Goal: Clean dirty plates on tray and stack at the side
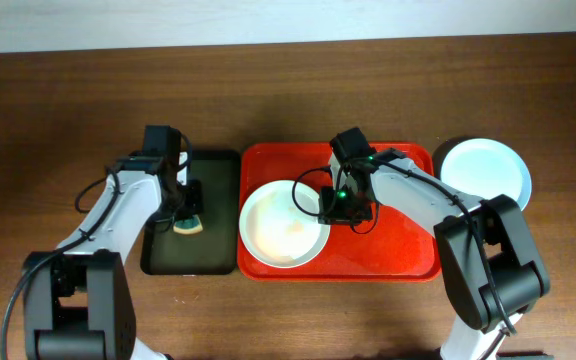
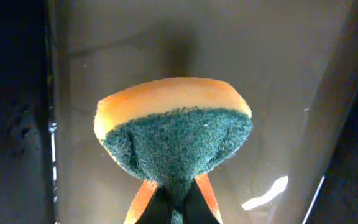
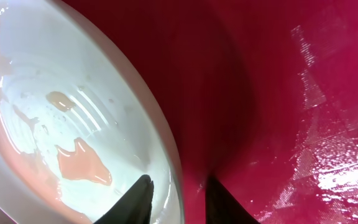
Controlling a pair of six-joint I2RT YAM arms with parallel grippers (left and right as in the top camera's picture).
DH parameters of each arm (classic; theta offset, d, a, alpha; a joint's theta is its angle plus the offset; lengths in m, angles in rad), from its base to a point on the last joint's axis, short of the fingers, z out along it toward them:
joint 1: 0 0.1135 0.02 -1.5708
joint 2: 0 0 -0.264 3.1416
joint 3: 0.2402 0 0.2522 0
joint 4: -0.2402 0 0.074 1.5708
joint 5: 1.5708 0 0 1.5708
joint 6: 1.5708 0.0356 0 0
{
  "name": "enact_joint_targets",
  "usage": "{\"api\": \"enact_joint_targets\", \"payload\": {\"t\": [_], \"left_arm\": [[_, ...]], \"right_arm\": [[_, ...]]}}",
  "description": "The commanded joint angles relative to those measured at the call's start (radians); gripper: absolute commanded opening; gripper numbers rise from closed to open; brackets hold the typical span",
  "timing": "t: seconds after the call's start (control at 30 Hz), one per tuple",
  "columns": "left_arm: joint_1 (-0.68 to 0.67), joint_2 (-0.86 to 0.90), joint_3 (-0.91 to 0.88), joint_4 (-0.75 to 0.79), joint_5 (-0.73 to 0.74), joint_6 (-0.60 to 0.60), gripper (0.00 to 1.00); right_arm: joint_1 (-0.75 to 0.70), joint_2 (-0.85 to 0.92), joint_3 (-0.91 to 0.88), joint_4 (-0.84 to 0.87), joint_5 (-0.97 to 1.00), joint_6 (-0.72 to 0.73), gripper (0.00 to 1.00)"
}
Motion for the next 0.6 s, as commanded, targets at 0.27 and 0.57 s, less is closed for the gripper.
{"api": "enact_joint_targets", "payload": {"t": [0.27, 0.57], "left_arm": [[0.041, -0.23, 0.164, -0.095, 0.124, -0.016, 0.99], [0.2, -0.409, 0.167, -0.115, 0.097, -0.063, 0.99]], "right_arm": [[0.011, -0.008, -0.005, -0.002, 0.006, 0.004, 0.37], [0.03, -0.008, -0.005, 0.005, 0.064, 0.005, 0.38]]}}
